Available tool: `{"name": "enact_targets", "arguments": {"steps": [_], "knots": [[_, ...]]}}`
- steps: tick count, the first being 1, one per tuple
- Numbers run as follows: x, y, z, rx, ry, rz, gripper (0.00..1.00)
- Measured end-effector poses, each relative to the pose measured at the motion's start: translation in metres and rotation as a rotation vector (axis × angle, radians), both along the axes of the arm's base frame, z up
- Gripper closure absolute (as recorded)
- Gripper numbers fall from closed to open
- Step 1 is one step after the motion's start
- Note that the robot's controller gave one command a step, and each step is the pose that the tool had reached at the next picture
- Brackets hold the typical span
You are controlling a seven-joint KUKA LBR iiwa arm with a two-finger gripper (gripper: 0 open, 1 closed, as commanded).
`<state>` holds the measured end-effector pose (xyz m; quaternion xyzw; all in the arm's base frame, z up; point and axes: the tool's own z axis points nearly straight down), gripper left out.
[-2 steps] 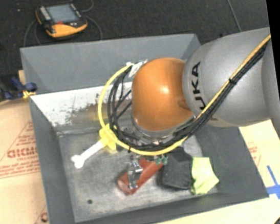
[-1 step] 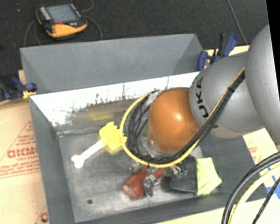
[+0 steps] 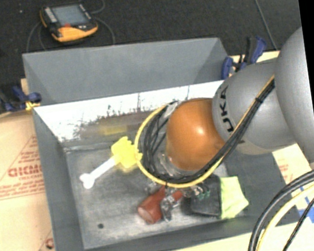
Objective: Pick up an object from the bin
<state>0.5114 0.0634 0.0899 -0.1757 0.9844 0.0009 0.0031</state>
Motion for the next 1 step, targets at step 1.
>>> {"name": "enact_targets", "arguments": {"steps": [1], "knots": [[0.0413, -0.0015, 0.1395, -0.002, 0.002, -0.063, 1.0]]}}
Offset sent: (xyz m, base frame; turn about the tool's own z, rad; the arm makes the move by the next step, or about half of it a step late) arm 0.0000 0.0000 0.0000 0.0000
